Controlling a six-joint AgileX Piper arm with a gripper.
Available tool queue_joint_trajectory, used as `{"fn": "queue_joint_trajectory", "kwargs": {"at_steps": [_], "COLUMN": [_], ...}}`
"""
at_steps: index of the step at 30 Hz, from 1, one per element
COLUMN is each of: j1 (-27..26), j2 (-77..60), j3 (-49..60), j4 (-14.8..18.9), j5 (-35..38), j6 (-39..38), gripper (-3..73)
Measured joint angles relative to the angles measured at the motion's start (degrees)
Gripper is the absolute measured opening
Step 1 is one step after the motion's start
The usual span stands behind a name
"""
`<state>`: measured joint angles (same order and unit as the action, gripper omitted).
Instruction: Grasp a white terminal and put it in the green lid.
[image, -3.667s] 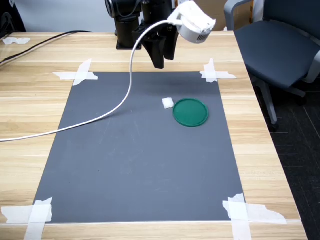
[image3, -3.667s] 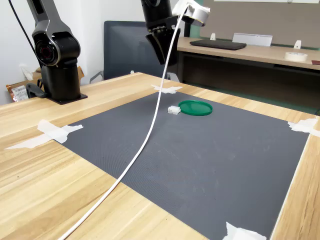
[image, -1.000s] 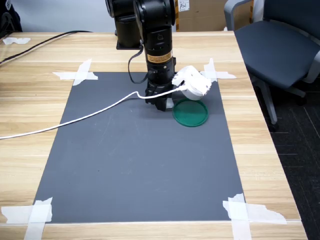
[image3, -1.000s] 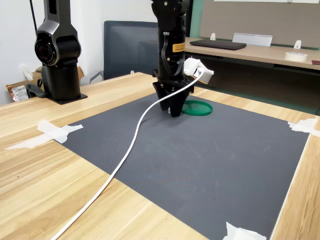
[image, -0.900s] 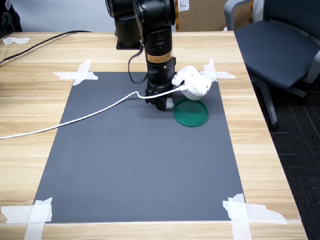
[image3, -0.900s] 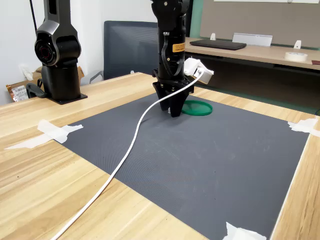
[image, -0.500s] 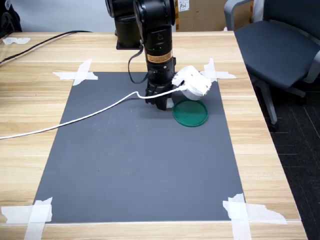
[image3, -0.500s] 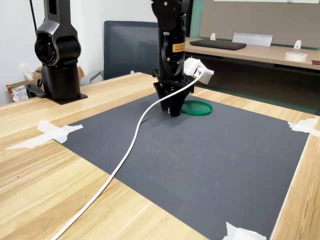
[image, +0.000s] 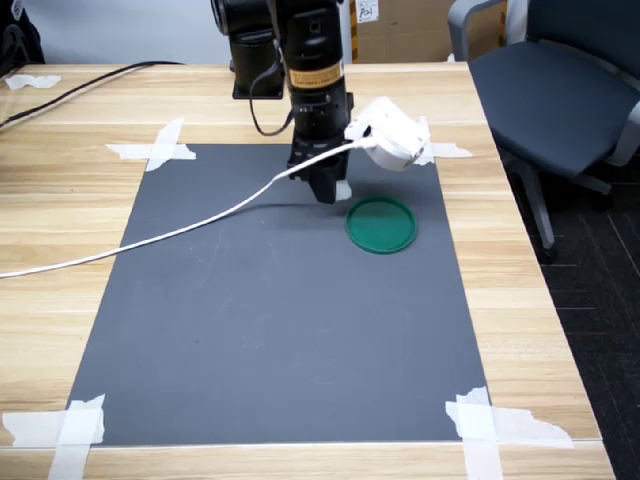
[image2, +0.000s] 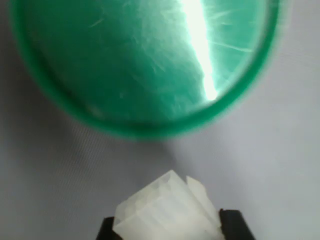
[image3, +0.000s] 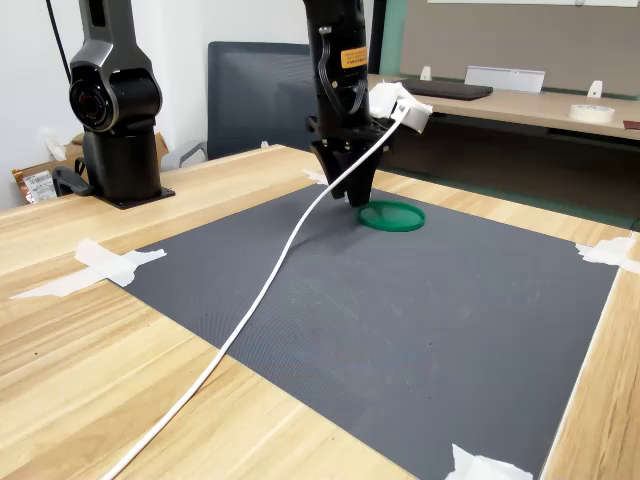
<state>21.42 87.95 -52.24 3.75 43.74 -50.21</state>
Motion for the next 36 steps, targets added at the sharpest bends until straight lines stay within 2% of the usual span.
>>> {"fn": "queue_joint_trajectory", "kwargs": {"at_steps": [5,11,19,27,36], "j1": [0.0,0.71,7.33,8.56,8.61], "j2": [-1.97,-2.09,-2.03,1.54,7.08], "j3": [-0.7,-6.6,-13.73,-14.51,-14.51], "j4": [0.04,1.09,0.9,-2.64,-2.94], "j5": [3.03,7.0,13.32,13.73,12.51], "j6": [0.0,0.0,4.27,9.81,10.12], "gripper": [33.6,33.6,33.6,33.6,33.6]}}
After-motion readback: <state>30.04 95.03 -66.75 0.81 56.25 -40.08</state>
